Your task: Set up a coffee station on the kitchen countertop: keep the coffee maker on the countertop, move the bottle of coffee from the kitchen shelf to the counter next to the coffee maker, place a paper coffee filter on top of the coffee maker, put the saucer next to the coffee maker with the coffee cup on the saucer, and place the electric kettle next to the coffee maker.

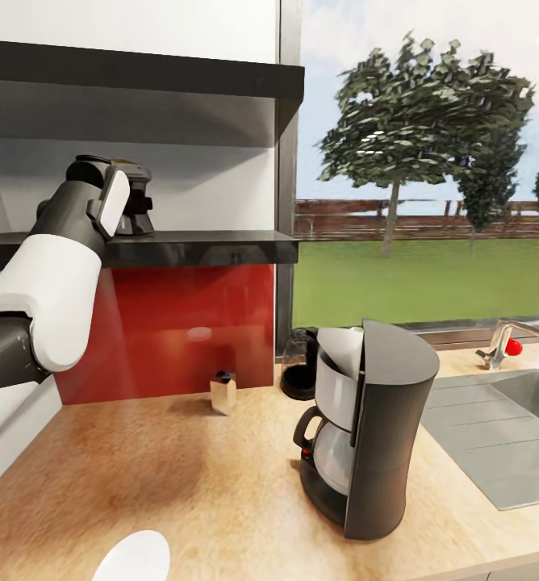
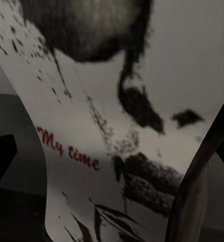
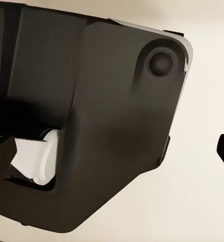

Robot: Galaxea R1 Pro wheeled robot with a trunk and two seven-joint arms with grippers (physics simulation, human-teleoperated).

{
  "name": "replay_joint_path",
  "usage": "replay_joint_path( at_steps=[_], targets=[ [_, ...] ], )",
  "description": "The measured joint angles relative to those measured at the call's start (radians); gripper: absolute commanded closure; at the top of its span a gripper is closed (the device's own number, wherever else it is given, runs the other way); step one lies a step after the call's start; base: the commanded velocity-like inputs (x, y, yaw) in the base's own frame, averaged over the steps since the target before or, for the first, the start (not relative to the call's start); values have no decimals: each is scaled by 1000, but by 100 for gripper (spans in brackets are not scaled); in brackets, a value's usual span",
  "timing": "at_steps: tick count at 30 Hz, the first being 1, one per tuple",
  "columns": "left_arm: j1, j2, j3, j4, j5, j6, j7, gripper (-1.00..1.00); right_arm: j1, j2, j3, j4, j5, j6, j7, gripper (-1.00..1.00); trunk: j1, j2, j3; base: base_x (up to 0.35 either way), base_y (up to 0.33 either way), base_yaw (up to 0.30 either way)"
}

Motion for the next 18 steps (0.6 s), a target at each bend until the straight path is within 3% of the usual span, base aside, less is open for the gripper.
replay_joint_path(
  at_steps=[18],
  targets=[
    [0, 0, 1, -1, -1, 1, 1, 100, 0, -1, 0, 1, 0, 0, 0, -100, 0, 0, 0, 0, 0, 0]
  ],
)
